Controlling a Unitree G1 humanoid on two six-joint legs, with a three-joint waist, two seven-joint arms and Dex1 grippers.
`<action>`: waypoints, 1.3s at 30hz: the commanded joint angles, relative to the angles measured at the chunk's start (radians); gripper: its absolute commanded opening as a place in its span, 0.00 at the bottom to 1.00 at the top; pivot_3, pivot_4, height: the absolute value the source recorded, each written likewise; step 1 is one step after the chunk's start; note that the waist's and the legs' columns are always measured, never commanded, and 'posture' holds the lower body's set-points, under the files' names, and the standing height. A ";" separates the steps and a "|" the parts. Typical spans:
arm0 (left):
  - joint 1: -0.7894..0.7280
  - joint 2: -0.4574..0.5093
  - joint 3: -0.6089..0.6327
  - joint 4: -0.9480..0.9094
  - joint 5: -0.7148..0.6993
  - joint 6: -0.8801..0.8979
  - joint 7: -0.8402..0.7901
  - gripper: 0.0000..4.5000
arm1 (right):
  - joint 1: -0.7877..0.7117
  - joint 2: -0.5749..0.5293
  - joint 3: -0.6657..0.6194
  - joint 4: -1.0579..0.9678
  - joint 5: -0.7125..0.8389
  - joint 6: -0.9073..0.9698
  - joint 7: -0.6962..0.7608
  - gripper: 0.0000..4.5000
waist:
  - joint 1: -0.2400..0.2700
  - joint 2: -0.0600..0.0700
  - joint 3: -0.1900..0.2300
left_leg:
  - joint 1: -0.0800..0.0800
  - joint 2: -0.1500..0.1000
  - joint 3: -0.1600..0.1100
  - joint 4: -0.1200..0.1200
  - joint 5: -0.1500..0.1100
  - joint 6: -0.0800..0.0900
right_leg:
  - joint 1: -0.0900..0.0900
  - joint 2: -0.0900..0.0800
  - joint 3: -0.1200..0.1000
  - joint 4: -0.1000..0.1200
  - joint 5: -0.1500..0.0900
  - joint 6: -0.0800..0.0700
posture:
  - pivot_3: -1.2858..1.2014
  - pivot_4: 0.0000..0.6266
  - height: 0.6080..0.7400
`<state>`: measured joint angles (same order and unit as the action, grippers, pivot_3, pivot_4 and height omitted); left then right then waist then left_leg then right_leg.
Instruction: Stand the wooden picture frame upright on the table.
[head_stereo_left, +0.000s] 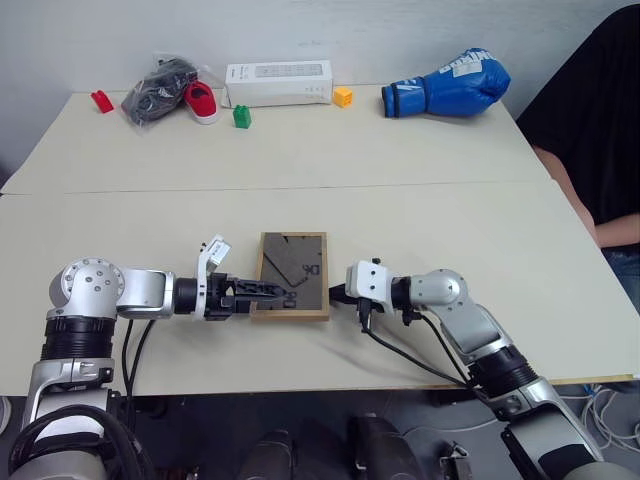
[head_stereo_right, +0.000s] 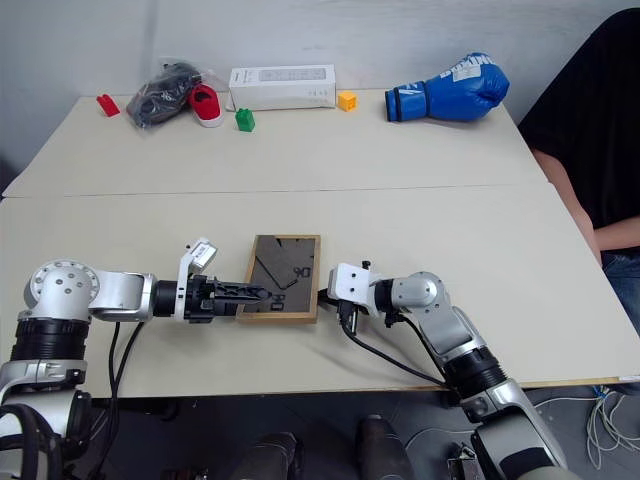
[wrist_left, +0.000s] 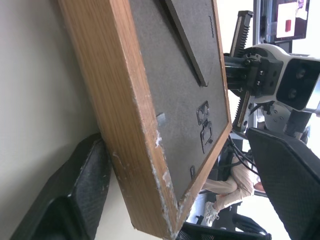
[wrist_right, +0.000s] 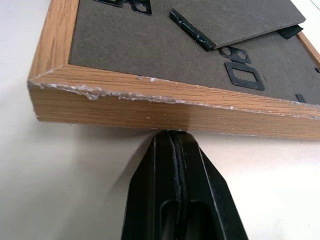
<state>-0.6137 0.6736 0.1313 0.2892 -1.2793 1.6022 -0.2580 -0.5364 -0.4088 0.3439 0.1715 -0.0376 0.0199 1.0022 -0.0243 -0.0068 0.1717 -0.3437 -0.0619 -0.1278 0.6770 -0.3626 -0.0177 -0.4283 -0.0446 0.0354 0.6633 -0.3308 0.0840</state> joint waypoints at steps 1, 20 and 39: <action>0.025 -0.020 0.007 0.004 -0.068 0.012 0.053 0.72 | 0.012 -0.003 0.006 -0.023 0.005 -0.020 0.006 0.00 | -0.002 0.000 0.000 | 0.000 0.000 0.000 0.000 0.000 0.000 | 0.000 0.000 0.000 0.000 0.000 0.000 | 0.52 0.24 1.00; 0.280 0.058 0.063 -0.458 0.169 -0.472 -0.380 0.28 | 0.035 -0.245 -0.239 -0.250 0.486 0.359 0.271 0.33 | 0.001 0.001 0.001 | -0.011 0.001 0.000 0.002 0.000 0.000 | -0.009 0.000 -0.001 -0.001 0.001 -0.001 | 0.52 0.24 1.00; 0.397 0.069 -0.109 -0.556 0.528 -0.880 -0.695 0.28 | -0.346 0.048 -0.130 -0.133 0.598 0.700 0.128 0.99 | -0.003 0.001 0.001 | -0.015 0.003 0.001 0.001 0.000 0.000 | -0.015 0.001 0.000 -0.002 0.003 -0.003 | 0.52 0.24 1.00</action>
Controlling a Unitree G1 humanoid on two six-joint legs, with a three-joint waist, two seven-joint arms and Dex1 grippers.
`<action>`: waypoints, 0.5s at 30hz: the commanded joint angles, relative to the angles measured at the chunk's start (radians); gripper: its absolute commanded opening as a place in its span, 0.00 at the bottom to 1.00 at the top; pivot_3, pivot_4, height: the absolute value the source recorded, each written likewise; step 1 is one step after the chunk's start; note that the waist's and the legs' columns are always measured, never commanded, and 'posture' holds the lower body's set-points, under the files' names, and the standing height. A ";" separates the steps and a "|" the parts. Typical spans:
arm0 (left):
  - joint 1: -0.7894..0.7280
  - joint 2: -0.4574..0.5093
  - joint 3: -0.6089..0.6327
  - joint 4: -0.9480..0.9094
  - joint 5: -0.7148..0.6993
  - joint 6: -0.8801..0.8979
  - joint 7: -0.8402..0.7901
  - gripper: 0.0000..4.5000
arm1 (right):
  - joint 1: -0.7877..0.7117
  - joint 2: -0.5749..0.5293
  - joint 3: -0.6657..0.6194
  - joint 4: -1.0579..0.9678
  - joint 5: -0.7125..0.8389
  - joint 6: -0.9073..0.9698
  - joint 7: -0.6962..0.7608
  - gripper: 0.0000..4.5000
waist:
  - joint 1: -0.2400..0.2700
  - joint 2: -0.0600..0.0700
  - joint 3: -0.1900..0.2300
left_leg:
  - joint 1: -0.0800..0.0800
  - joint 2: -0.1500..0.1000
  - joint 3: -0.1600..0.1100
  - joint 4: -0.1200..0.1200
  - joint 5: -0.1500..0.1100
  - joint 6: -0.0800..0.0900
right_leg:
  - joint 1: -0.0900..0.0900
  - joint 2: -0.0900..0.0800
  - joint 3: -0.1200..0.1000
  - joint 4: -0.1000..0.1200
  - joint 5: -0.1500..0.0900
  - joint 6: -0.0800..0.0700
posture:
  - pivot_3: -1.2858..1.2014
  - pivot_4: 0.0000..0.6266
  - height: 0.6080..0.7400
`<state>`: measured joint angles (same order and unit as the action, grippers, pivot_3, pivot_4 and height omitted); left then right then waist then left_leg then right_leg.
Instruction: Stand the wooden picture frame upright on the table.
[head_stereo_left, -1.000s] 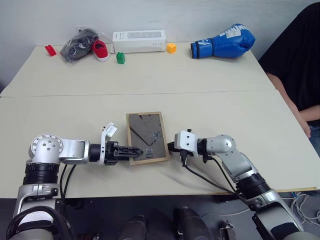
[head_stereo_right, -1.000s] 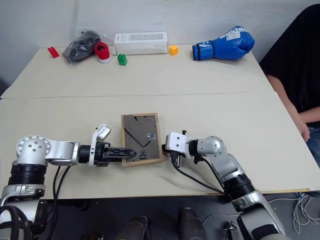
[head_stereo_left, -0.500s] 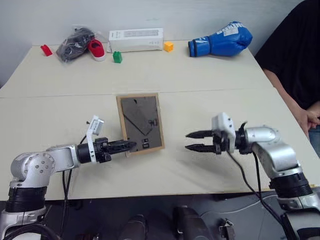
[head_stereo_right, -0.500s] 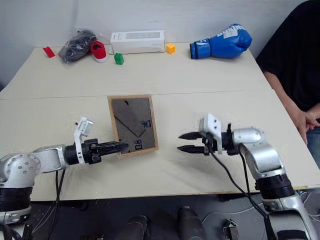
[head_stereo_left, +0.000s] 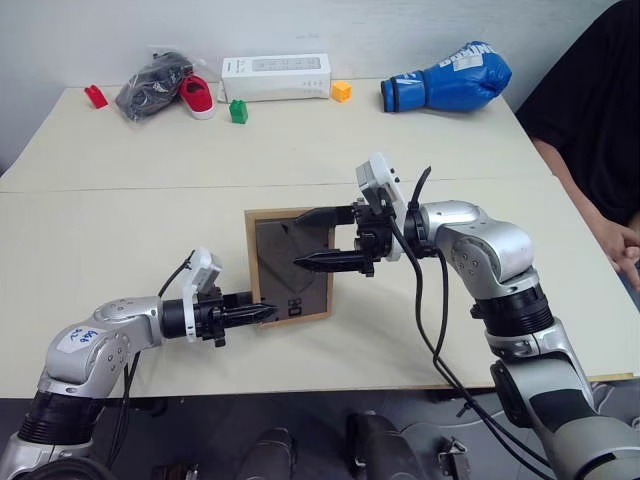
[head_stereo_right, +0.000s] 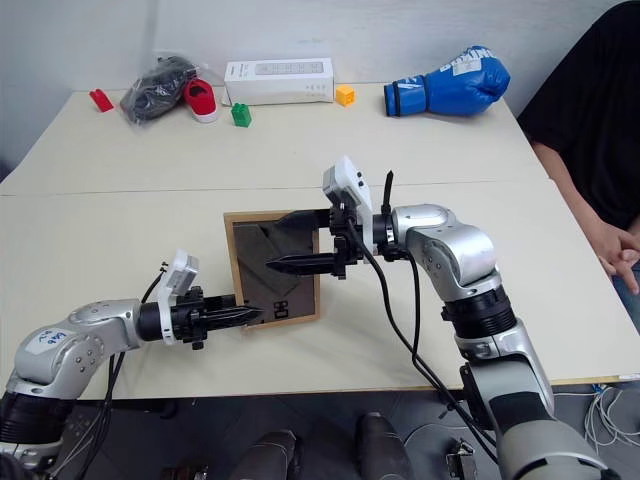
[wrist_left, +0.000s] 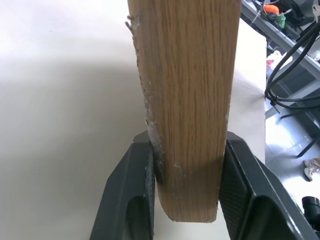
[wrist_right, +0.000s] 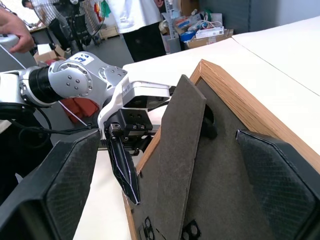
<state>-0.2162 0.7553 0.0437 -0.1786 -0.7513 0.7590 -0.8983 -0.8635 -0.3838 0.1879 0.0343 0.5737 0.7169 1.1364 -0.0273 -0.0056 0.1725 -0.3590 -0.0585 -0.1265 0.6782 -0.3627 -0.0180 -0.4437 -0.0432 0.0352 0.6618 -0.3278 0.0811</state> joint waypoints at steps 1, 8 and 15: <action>-0.002 -0.015 -0.022 -0.088 0.001 -0.036 -0.055 0.28 | -0.018 0.030 0.035 0.001 -0.020 -0.004 -0.004 0.99 | 0.000 0.000 0.000 | 0.000 0.000 0.000 0.000 0.000 0.000 | 0.000 0.000 0.000 0.000 0.000 0.000 | 0.52 0.24 1.00; -0.025 -0.038 -0.003 -0.085 -0.036 0.035 -0.038 0.28 | -0.001 0.050 0.069 -0.023 -0.043 -0.024 -0.004 0.99 | 0.003 0.000 0.000 | 0.000 -0.001 0.000 0.001 0.000 0.000 | 0.000 -0.001 0.000 0.000 0.000 0.000 | 0.52 0.24 1.00; -0.052 -0.050 0.087 -0.070 -0.231 0.317 0.035 0.28 | 0.067 0.012 0.042 -0.137 -0.012 -0.130 0.096 0.99 | -0.001 0.000 0.000 | -0.001 0.000 0.000 0.001 0.000 0.001 | -0.001 0.000 0.000 0.000 0.000 0.000 | 0.52 0.24 1.00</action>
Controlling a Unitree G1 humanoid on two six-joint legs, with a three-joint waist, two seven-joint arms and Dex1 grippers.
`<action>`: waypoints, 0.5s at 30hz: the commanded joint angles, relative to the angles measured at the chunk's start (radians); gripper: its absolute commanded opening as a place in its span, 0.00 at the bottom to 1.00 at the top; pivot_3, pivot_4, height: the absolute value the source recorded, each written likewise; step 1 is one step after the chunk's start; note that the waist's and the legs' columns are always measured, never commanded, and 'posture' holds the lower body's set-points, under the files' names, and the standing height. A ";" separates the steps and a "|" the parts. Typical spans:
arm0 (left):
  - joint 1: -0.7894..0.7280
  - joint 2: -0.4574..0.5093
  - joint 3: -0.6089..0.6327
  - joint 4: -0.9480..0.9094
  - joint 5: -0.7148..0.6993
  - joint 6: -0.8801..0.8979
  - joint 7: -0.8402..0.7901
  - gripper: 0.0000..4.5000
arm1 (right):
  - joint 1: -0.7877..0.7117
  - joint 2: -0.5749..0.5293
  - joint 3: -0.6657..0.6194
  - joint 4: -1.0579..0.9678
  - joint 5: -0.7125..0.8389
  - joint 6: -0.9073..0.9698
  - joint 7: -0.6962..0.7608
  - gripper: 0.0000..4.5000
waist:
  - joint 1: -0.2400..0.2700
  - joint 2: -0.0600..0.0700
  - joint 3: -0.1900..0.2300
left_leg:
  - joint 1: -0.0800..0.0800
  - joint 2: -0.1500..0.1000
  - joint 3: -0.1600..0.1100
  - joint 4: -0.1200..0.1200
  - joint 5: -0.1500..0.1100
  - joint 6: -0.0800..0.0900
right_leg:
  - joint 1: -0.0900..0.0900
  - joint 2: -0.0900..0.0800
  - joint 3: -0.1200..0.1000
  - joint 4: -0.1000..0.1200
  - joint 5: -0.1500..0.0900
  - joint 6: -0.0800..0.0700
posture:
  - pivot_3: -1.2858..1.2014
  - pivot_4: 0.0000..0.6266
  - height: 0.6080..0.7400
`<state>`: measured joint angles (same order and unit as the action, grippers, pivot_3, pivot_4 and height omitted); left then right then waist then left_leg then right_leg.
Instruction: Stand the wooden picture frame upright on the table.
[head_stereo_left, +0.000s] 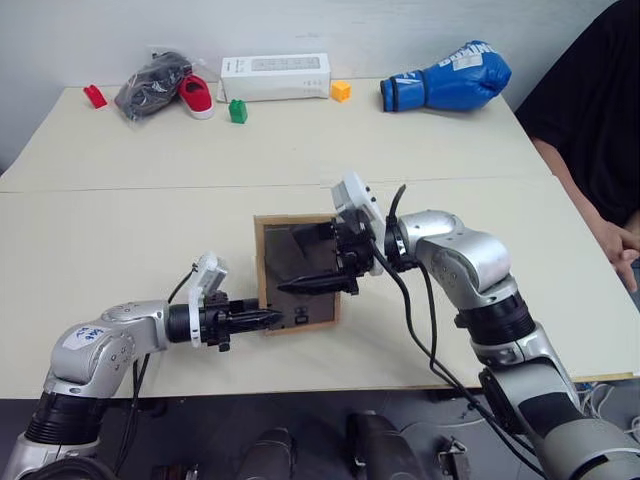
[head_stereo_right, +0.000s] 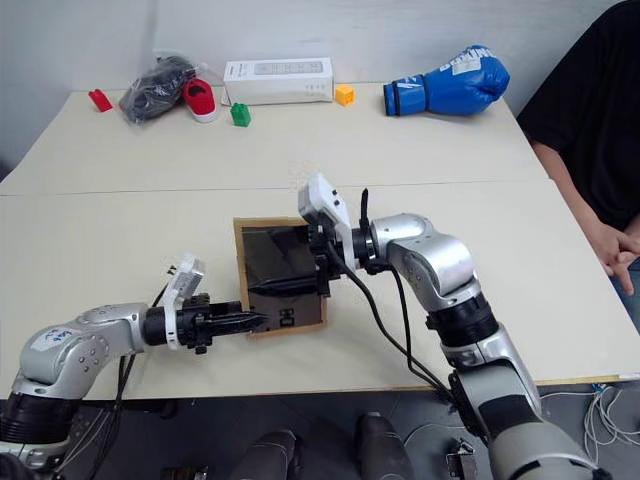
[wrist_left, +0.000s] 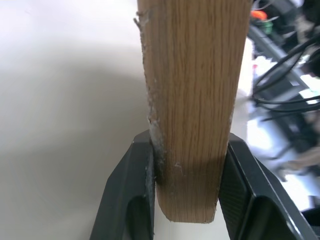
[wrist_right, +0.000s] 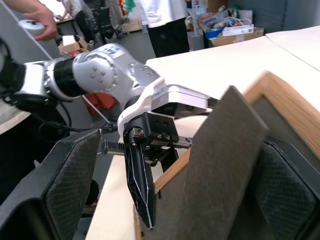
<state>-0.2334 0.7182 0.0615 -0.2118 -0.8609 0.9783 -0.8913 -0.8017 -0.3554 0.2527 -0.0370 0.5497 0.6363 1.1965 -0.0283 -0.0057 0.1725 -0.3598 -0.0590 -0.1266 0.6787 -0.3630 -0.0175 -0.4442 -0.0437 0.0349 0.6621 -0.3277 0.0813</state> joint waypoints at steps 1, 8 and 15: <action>-0.047 -0.016 0.083 -0.025 -0.150 0.140 0.045 0.28 | 0.015 -0.024 -0.023 -0.076 0.008 -0.077 0.054 0.99 | 0.000 0.000 0.000 | 0.000 0.000 0.000 0.000 0.000 0.000 | 0.000 0.000 0.000 0.000 0.000 0.000 | 0.52 0.24 1.00; -0.113 -0.054 0.166 0.056 -0.252 0.334 0.178 0.28 | 0.073 -0.073 -0.017 -0.155 0.021 -0.136 0.115 0.99 | -0.001 0.000 0.000 | 0.000 0.000 0.000 0.001 0.000 0.000 | 0.000 0.001 0.000 0.001 0.000 0.000 | 0.52 0.24 1.00; -0.112 -0.056 0.202 0.065 -0.300 0.407 0.222 0.28 | 0.110 -0.096 -0.042 -0.108 -0.078 -0.341 0.106 0.99 | -0.001 0.000 0.000 | 0.000 0.000 0.000 0.001 0.000 0.000 | 0.000 0.001 0.000 0.001 0.000 0.000 | 0.52 0.24 1.00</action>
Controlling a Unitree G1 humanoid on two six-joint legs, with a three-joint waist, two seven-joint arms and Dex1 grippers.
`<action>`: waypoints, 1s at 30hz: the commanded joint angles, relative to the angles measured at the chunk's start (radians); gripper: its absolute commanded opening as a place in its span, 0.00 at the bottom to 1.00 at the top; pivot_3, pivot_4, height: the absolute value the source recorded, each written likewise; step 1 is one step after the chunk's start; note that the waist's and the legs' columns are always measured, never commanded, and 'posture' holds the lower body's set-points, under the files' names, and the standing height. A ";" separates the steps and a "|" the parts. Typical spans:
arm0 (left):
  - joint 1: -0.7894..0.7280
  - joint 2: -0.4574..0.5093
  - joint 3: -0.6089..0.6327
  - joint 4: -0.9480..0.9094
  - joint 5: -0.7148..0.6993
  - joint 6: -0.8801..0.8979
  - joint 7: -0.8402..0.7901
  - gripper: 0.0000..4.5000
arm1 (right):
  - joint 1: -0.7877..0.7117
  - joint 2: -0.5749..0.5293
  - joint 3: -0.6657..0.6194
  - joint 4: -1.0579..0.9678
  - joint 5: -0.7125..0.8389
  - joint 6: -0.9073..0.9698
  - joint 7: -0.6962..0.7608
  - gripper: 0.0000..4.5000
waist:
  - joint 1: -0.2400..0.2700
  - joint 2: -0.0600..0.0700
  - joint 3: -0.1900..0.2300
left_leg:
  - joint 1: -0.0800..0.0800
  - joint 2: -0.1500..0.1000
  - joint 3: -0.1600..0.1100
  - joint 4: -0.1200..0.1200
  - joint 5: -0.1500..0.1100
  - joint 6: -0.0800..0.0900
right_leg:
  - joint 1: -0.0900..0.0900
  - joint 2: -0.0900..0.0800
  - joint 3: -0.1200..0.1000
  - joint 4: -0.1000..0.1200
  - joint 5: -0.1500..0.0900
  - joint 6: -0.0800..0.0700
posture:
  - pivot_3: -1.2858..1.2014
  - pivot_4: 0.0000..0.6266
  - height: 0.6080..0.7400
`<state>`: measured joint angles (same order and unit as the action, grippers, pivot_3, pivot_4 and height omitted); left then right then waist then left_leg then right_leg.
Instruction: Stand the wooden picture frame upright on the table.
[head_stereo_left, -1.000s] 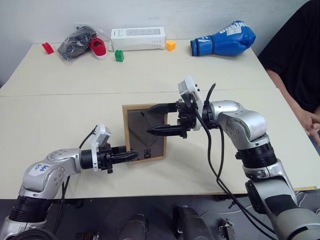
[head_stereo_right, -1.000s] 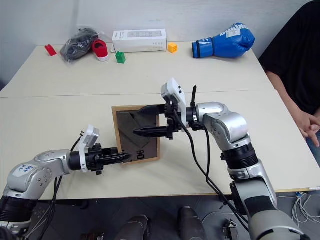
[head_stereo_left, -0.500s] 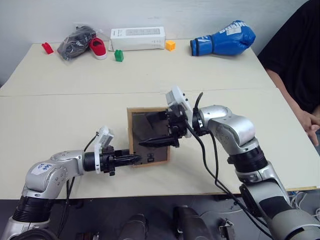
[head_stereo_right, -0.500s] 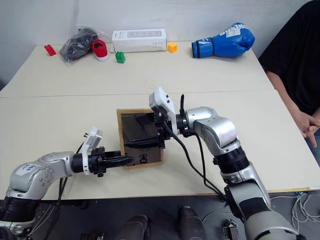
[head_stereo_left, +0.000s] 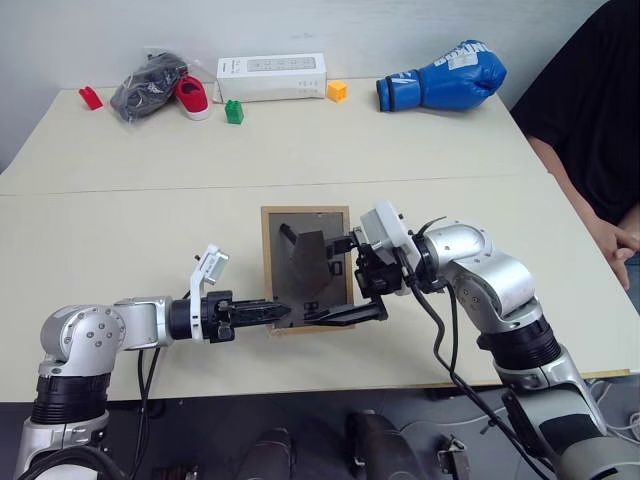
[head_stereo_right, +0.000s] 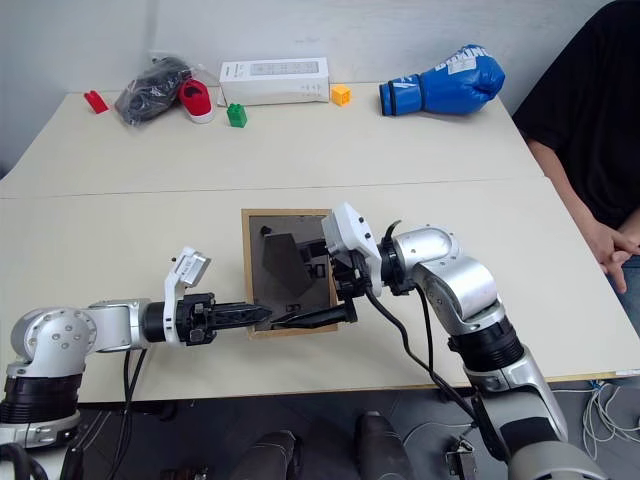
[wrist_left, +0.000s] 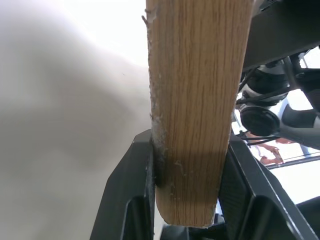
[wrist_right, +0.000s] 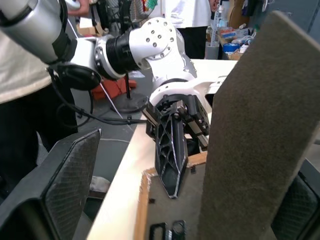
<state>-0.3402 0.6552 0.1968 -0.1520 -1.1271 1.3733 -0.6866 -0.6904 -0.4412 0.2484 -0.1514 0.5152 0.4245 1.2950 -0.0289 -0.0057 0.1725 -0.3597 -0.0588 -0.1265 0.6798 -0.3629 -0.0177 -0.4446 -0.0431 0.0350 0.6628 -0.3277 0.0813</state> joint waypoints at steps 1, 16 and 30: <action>-0.007 0.007 0.072 0.006 -0.051 0.025 0.021 0.28 | -0.001 -0.025 -0.042 0.044 -0.073 -0.171 0.012 0.99 | 0.000 0.000 0.000 | 0.000 0.000 0.000 0.000 0.000 0.000 | 0.000 0.000 0.000 0.000 0.000 0.000 | 0.52 0.24 1.00; -0.127 0.167 -0.036 0.279 -0.488 0.241 0.202 0.28 | -0.066 -0.049 -0.170 0.583 -0.313 -1.260 0.092 0.99 | -0.010 0.000 0.000 | 0.002 0.000 0.002 0.000 0.000 0.000 | 0.000 0.001 0.000 0.002 0.000 0.000 | 0.52 0.24 1.00; -0.179 0.240 -0.273 0.385 -0.845 0.151 0.388 0.28 | -0.170 0.092 -0.118 0.871 -0.745 -1.666 -0.404 0.78 | -0.041 0.000 0.000 | 0.008 -0.008 0.000 0.003 0.000 -0.001 | -0.005 0.000 -0.003 0.012 0.000 0.000 | 0.52 0.24 1.00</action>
<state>-0.4999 0.9054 -0.0605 0.2825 -1.9137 1.5120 -0.2491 -0.8213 -0.3837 0.1056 0.7261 -0.2078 -1.2214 0.9602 -0.0700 -0.0059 0.1724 -0.3520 -0.0677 -0.1260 0.6831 -0.3624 -0.0186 -0.4504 -0.0430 0.0317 0.6751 -0.3277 0.0814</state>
